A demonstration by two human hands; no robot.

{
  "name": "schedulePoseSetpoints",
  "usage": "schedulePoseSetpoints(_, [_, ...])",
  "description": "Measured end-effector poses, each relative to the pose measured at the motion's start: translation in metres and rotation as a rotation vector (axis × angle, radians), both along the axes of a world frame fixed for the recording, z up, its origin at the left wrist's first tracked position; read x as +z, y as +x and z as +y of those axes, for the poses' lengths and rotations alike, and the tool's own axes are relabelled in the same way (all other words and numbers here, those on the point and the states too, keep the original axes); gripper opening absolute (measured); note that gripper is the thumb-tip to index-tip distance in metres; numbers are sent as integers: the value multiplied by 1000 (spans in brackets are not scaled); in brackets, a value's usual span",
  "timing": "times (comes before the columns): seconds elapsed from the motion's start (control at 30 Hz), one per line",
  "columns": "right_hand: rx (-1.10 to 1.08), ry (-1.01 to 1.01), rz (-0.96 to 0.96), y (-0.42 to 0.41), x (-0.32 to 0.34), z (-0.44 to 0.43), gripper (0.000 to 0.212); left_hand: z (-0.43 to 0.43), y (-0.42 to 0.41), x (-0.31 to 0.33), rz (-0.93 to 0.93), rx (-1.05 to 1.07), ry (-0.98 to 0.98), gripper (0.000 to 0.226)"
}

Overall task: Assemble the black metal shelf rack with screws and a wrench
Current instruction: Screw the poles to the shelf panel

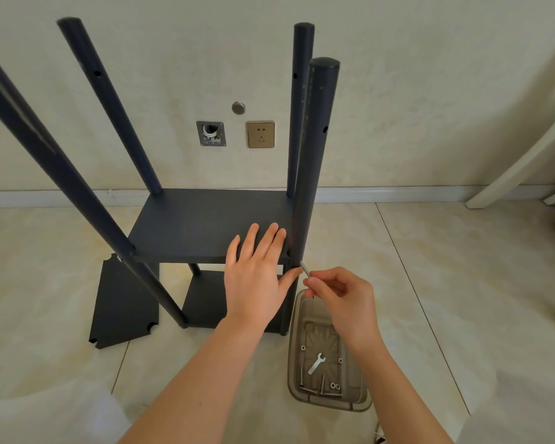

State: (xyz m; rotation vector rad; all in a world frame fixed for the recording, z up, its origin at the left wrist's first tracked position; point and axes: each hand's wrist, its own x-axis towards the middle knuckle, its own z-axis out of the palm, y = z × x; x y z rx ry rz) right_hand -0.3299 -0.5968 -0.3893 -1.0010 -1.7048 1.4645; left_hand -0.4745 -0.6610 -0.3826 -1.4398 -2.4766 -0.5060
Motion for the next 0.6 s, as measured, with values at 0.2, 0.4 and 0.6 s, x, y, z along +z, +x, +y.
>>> schedulePoseSetpoints(0.2, [-26, -18, 29, -5, 2, 5, 9, -2, -1, 2, -18, -4, -19, 68])
schedulePoseSetpoints(0.4, [-10, -16, 19, -13, 4, 9, 8, -1, 0, 1, -4, -3, 4, 68])
schedulePoseSetpoints(0.6, [10, -52, 50, -20, 6, 13, 8, 0, -1, -2, 18, -3, 30, 67])
